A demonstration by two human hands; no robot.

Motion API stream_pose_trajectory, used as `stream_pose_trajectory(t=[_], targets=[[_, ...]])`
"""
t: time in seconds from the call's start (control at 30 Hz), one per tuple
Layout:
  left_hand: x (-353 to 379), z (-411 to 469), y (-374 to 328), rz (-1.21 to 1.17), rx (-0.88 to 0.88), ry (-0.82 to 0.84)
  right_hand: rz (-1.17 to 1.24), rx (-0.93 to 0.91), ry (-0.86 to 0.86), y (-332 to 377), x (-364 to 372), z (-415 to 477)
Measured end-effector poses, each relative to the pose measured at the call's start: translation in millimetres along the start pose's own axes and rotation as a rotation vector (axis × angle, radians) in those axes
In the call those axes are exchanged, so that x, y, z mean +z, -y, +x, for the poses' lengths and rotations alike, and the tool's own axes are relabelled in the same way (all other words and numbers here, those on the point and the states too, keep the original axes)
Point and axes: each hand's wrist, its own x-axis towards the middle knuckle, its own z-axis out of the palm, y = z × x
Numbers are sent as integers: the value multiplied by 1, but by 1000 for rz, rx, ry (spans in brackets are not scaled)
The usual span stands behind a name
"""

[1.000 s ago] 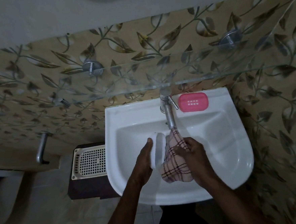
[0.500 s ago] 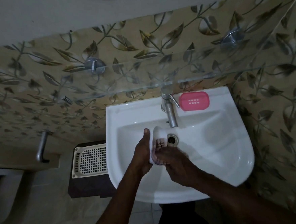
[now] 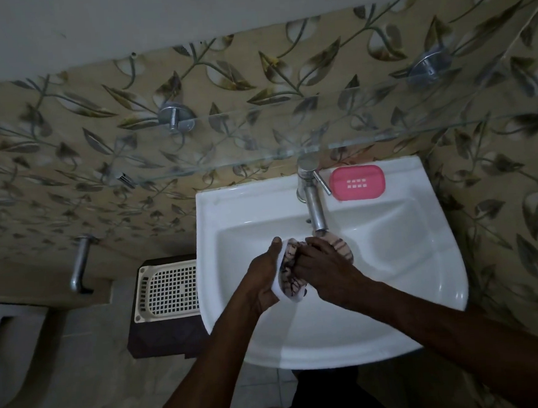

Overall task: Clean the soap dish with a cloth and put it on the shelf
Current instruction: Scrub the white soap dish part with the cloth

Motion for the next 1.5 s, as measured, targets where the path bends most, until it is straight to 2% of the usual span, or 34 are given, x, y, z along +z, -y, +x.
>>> stream_pose_trajectory(t=[0.07,0.13,0.23,0.33,0.4,0.5,0.6,0.67,0.73,0.8,0.87,0.93,1.0,1.07,1.13,1.2,1.27,1.33,1.4,1.43,1.5], targets=[[11,-1,2,-15,-34,-126,129,43,-22,-4,6,0],[18,-1,4,-58,-84,-185,222,60,-30,-6,12,-5],[17,7,6,-20,-26,-249,404,92,42,0,7,-9],[16,8,8,40,71,-257,739,333,137,4,-11,-3],[18,7,13,73,137,-239,1049,552,222,6,-18,0],[15,9,29,299,480,-270,1492,772,123,10,-24,2],[12,-1,38,570,870,-268,1724,902,14,13,-29,4],[8,0,43,645,973,-207,1868,933,-50,11,-30,8],[-1,5,52,616,980,-155,1965,917,-90,7,-32,10],[-10,12,60,556,953,-105,1946,867,-74,8,-35,12],[-9,15,57,605,913,-68,1849,820,-96,13,-39,10],[-3,8,52,522,779,33,1667,747,-171,16,-41,7],[-1,-4,40,188,484,31,1374,640,-217,15,-46,6],[-9,-9,22,-102,138,73,950,415,-218,17,-45,1],[-12,-18,-3,-160,-45,140,538,130,-232,25,-32,-3],[-2,-24,-16,-148,-100,110,400,52,-226,33,-16,-8],[7,-19,-14,-103,-46,65,481,119,-261,40,-6,-11],[9,-15,-4,-35,98,-9,740,295,-273,50,-15,-9],[8,-16,4,101,222,-112,968,478,-159,52,-25,-8],[7,-16,10,169,290,-122,1076,546,-100,51,-29,-8],[6,-21,17,223,484,-49,1371,652,-94,50,-33,-7]])
